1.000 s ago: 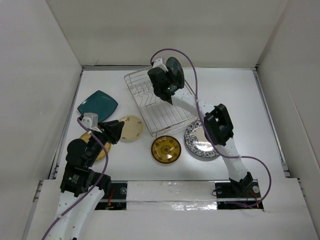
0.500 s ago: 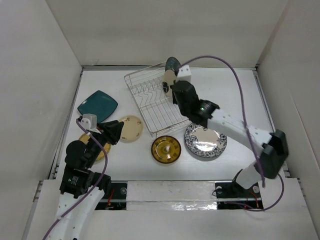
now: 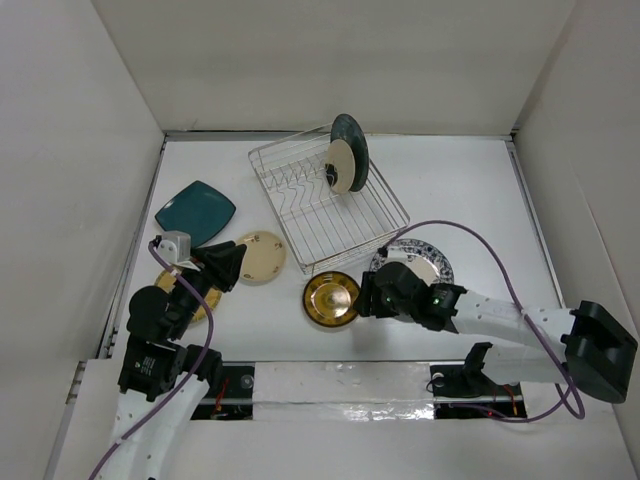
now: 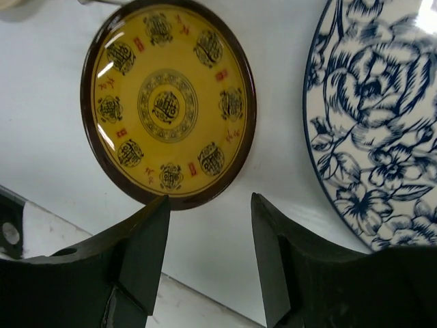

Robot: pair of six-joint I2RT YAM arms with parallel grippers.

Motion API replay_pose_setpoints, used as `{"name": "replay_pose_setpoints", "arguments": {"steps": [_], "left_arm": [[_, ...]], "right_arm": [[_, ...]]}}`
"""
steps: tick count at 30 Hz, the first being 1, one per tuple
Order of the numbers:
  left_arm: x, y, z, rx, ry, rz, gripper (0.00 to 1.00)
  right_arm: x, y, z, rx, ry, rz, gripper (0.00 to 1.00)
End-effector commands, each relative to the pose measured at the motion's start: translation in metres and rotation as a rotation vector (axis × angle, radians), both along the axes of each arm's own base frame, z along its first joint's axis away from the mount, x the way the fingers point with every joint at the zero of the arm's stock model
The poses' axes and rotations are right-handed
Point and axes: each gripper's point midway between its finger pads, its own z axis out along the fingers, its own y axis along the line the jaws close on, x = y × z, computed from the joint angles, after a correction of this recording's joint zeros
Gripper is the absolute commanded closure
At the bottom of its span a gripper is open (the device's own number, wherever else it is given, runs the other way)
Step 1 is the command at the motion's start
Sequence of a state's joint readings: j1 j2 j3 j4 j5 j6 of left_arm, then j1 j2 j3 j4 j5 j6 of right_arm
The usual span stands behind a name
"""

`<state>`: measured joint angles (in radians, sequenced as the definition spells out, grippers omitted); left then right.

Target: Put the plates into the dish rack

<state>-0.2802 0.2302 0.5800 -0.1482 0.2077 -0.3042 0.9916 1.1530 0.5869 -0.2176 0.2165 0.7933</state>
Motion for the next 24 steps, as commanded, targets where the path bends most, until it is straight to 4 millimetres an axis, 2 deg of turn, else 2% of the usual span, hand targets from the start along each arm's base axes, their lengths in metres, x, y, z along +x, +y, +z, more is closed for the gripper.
{"name": "replay_pose_setpoints", "arguments": {"steps": [1,6,7,9,10,15,18,19,22,23,24], "left_arm": [[-0.004,0.0,0.016,-0.011,-0.071,-0.008,0.71],[-0.007,-0.002,0.018,-0.014,-0.083,-0.022,0.71],[-0.006,-0.002,0.018,-0.014,-0.079,-0.022,0.71],[-0.005,-0.002,0.016,-0.012,-0.072,-0.022,0.71],[-0.004,-0.005,0.014,-0.01,-0.061,-0.033,0.71],[-0.005,-0.008,0.014,-0.007,-0.063,-0.051,0.71],[-0.006,-0.006,0.016,-0.009,-0.068,-0.042,0.71],[-0.007,-0.006,0.016,-0.011,-0.073,-0.04,0.71],[-0.007,-0.005,0.016,-0.014,-0.073,-0.038,0.71],[-0.007,-0.005,0.017,-0.013,-0.073,-0.036,0.71],[-0.007,-0.005,0.017,-0.014,-0.073,-0.036,0.71]], "right_arm": [[-0.005,0.03,0.015,0.196,0.071,-0.052,0.44],[-0.005,0.024,-0.009,0.186,0.111,-0.143,0.49],[-0.008,0.019,-0.021,0.172,0.129,-0.155,0.51],[-0.006,0.025,-0.023,0.225,0.145,-0.169,0.53],[-0.005,0.021,-0.034,0.21,0.161,-0.184,0.55],[-0.002,0.025,-0.054,0.177,0.192,-0.194,0.59],[0.001,0.027,-0.063,0.168,0.197,-0.212,0.69],[0.002,0.026,-0.065,0.157,0.197,-0.217,0.84],[0.003,0.022,-0.066,0.116,0.202,-0.234,0.99],[-0.002,0.016,-0.069,0.08,0.211,-0.234,1.0],[-0.004,0.017,-0.061,0.088,0.198,-0.221,1.0]]}}
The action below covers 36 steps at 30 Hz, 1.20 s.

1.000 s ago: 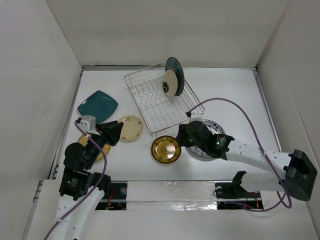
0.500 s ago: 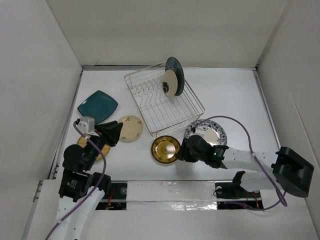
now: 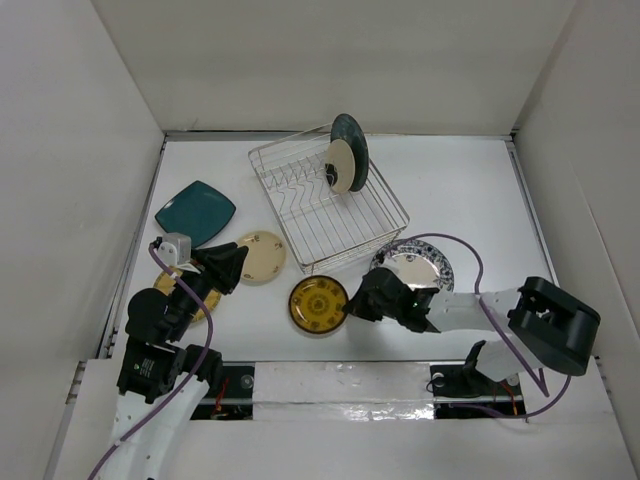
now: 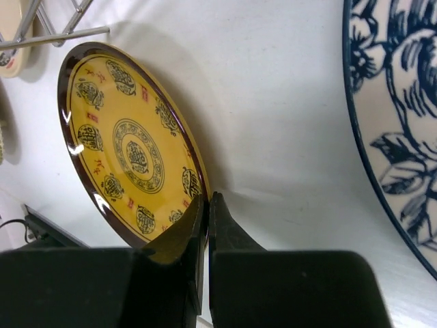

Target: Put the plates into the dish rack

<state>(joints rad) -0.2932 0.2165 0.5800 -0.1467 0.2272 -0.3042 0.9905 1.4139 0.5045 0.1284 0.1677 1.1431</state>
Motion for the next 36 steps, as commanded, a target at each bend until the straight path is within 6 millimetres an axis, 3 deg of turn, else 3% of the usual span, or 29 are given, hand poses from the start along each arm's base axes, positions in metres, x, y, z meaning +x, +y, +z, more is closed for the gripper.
{"name": "replay_pose_setpoints", "arguments": {"steps": [1,3,4,5,7,8,10,11,13,14,15,17,18,21,23,24,26,29,36], "left_arm": [[0.0,-0.001,0.012,-0.011,-0.052,-0.004,0.71],[0.0,0.0,0.012,-0.009,-0.051,-0.001,0.71],[0.0,-0.001,0.012,-0.01,-0.049,-0.002,0.71],[0.001,-0.001,0.012,-0.008,-0.048,-0.002,0.71],[0.001,0.0,0.012,-0.01,-0.047,0.001,0.71],[0.001,0.0,0.011,-0.009,-0.044,0.002,0.71],[0.001,0.0,0.011,-0.008,-0.045,0.003,0.71],[0.002,0.002,0.011,-0.009,-0.044,0.011,0.71],[0.003,0.001,0.011,-0.007,-0.044,0.01,0.71],[0.003,0.002,0.011,-0.007,-0.045,0.012,0.71],[0.003,0.001,0.01,-0.006,-0.042,0.01,0.71],[0.003,0.001,0.01,-0.005,-0.039,0.009,0.71],[0.004,0.001,0.009,-0.005,-0.038,0.009,0.71],[0.003,0.001,0.01,-0.005,-0.039,0.007,0.71],[0.003,0.002,0.009,-0.005,-0.036,0.012,0.71],[0.004,0.002,0.01,-0.007,-0.037,0.016,0.71],[0.004,0.002,0.01,-0.007,-0.037,0.018,0.71],[0.005,0.002,0.008,-0.005,-0.029,0.019,0.71],[0.009,0.004,0.005,0.001,-0.015,0.031,0.71]], "right_arm": [[-0.013,-0.027,-0.011,-0.14,0.019,0.006,1.0],[-0.026,-0.036,-0.007,-0.203,0.013,0.08,1.0],[-0.024,-0.031,0.015,-0.174,-0.024,0.103,1.0],[-0.031,-0.034,0.023,-0.222,-0.055,0.191,1.0],[-0.039,-0.02,0.058,-0.192,-0.135,0.313,1.0],[-0.032,-0.014,0.088,-0.205,-0.2,0.356,1.0],[-0.019,-0.007,0.125,-0.211,-0.296,0.357,1.0],[0.0,-0.002,0.16,-0.209,-0.396,0.34,1.0],[0.048,-0.017,0.194,-0.287,-0.527,0.228,1.0],[0.068,-0.017,0.199,-0.332,-0.551,0.191,1.0],[0.097,-0.026,0.235,-0.373,-0.635,0.077,1.0],[0.138,-0.044,0.256,-0.508,-0.694,-0.018,1.0],[0.165,-0.044,0.273,-0.589,-0.724,-0.095,1.0],[0.212,-0.068,0.297,-0.81,-0.767,-0.223,1.0],[0.242,-0.065,0.312,-0.894,-0.791,-0.271,1.0],[0.254,-0.074,0.315,-0.939,-0.785,-0.303,1.0],[0.277,-0.069,0.319,-0.99,-0.795,-0.311,1.0],[0.305,-0.067,0.311,-1.058,-0.79,-0.304,1.0],[0.337,-0.055,0.282,-1.14,-0.769,-0.266,1.0]]}}
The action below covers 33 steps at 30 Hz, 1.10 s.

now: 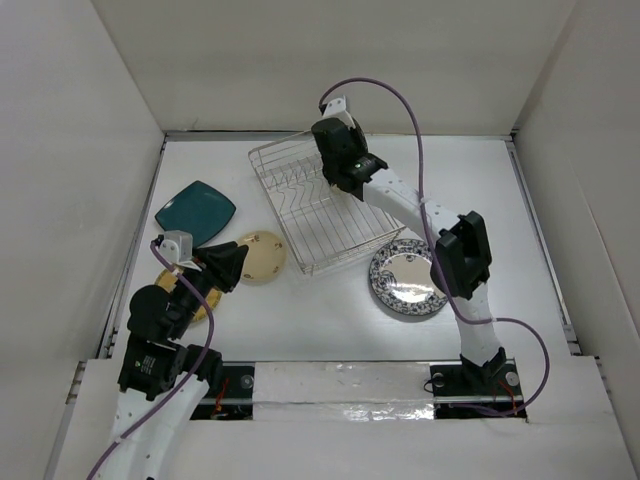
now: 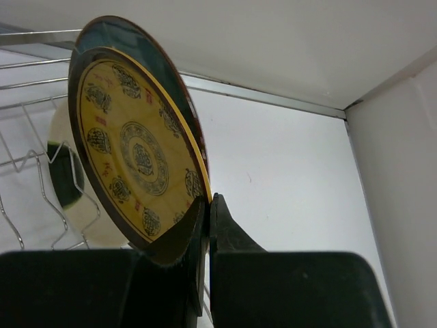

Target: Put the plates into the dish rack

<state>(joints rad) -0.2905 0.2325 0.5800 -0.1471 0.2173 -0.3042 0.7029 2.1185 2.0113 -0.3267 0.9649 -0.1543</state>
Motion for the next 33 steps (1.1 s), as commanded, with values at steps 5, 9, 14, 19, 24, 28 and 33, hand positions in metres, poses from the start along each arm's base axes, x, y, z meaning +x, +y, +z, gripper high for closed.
{"name": "replay_pose_setpoints", "arguments": {"steps": [5,9,14,19,24,28,33], "left_arm": [[0.007,0.003,0.007,-0.002,-0.022,0.023,0.71],[0.008,0.003,0.006,0.001,-0.016,0.025,0.71],[0.008,0.005,0.006,-0.003,-0.016,0.034,0.71],[0.008,0.005,0.006,-0.001,-0.015,0.037,0.71],[0.009,0.005,0.005,-0.002,-0.012,0.037,0.71],[0.008,0.005,0.006,-0.003,-0.016,0.037,0.71],[0.008,0.005,0.006,-0.004,-0.019,0.037,0.71]], "right_arm": [[0.018,0.015,0.018,0.005,-0.071,-0.005,1.0],[0.022,0.029,-0.004,-0.01,-0.034,0.023,1.0],[0.024,0.05,-0.034,-0.022,0.008,0.06,1.0],[0.02,0.044,-0.026,-0.059,-0.029,-0.002,1.0],[0.002,0.024,0.054,-0.036,-0.161,-0.05,1.0],[-0.014,0.019,0.092,-0.033,-0.225,-0.063,1.0],[-0.011,0.021,0.088,-0.02,-0.228,-0.071,1.0]]}}
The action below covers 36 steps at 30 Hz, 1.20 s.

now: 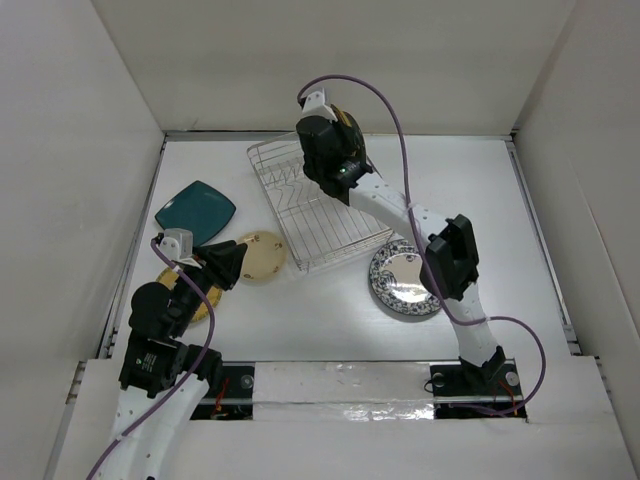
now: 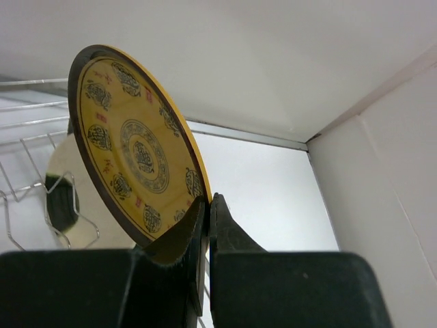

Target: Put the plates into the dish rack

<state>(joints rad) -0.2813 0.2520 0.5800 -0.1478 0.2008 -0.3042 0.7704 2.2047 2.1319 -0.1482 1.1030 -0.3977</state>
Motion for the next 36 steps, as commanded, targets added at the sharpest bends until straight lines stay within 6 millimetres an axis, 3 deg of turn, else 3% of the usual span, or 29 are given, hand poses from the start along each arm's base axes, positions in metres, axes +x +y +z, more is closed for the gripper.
{"name": "replay_pose_setpoints", "arguments": {"steps": [1,4,5,11,20,24,31,36], "left_arm": [[0.002,0.002,0.01,-0.008,-0.039,0.011,0.71],[0.003,0.002,0.009,-0.007,-0.035,0.011,0.71],[0.003,0.002,0.009,-0.007,-0.035,0.011,0.71],[0.004,0.001,0.008,-0.004,-0.029,0.012,0.71],[0.006,0.0,0.006,-0.002,-0.018,0.01,0.71],[0.007,0.0,0.005,0.0,-0.012,0.011,0.71],[0.01,0.0,0.001,0.006,0.003,0.013,0.71],[0.011,0.001,0.0,0.003,0.013,0.02,0.71]], "right_arm": [[-0.01,-0.004,0.048,0.101,-0.113,-0.026,1.0],[-0.002,0.01,0.026,0.138,-0.075,-0.002,1.0],[0.004,0.01,0.01,0.151,-0.05,-0.009,1.0],[0.016,0.025,-0.016,0.224,-0.021,0.017,1.0],[0.021,0.016,-0.055,0.218,0.03,-0.021,1.0],[0.019,0.013,-0.061,0.221,0.03,-0.039,1.0],[0.009,-0.002,-0.023,0.279,-0.06,-0.073,1.0],[0.008,-0.005,-0.035,0.259,-0.043,-0.099,1.0]]}}
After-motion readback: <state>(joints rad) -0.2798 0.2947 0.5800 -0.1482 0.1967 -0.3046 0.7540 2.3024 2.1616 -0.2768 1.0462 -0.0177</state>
